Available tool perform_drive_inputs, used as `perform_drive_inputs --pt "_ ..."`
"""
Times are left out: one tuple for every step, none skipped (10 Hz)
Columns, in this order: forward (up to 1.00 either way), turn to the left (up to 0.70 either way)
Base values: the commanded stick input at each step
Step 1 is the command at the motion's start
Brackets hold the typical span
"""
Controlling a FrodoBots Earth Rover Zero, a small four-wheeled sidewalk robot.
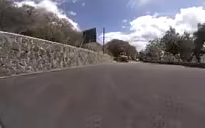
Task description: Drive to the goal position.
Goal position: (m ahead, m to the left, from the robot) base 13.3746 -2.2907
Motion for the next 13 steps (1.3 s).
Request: perform_drive_inputs --pt "0.85 0.01" --pt "0.85 -0.14" --pt "0.85 -0.25" --pt "0.85 -0.15" --pt "0.85 -0.07" --pt "0.85 0.01" --pt "0.85 0.01" --pt "0.85 0.01" --pt "0.85 0.01" --pt "0.85 0.01" --pt "0.85 0.01" --pt "0.85 0.01" --pt "0.85 0.01"
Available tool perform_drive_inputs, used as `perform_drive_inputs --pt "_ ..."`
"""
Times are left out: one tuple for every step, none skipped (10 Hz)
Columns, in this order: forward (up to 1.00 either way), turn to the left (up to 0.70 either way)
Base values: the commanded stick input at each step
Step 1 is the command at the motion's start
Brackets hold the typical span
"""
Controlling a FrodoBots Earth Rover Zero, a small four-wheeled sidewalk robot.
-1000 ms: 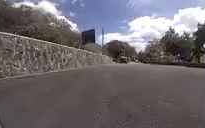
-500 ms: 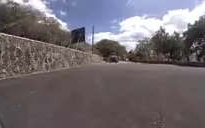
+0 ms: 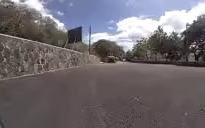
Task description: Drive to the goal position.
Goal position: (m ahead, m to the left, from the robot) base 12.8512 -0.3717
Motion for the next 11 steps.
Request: perform_drive_inputs --pt "0.85 0.01" --pt "0.85 0.01" --pt "0.85 0.01" --pt "0.85 0.01" --pt "0.85 0.01" --pt "0.85 0.01" --pt "0.85 0.01" --pt "0.85 0.01" --pt "0.85 0.01" --pt "0.85 0.01" --pt "0.85 0.01"
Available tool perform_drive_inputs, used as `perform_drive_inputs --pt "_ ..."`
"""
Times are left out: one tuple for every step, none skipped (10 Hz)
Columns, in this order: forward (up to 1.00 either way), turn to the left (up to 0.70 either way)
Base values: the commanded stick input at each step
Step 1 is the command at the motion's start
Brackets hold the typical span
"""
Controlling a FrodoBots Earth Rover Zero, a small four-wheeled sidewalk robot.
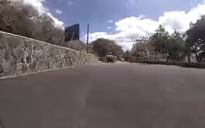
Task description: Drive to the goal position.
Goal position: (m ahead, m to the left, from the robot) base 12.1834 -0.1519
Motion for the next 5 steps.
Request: perform_drive_inputs --pt "0.85 0.01" --pt "0.85 0.01" --pt "0.85 0.01" --pt "0.85 0.01" --pt "0.85 0.01"
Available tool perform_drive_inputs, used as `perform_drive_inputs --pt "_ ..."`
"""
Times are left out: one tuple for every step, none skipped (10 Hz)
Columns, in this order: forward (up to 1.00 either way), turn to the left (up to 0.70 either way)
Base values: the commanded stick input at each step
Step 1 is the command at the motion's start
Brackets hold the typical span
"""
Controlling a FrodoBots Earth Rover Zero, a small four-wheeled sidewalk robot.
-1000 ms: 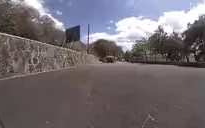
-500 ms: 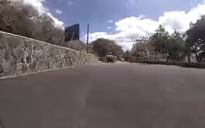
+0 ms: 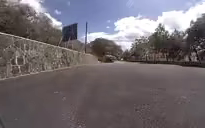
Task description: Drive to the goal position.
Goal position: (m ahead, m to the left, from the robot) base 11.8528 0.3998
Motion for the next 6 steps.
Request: perform_drive_inputs --pt "0.85 0.01" --pt "0.85 0.01" --pt "0.85 0.01" --pt "0.85 0.01" --pt "0.85 0.01" --pt "0.85 0.01"
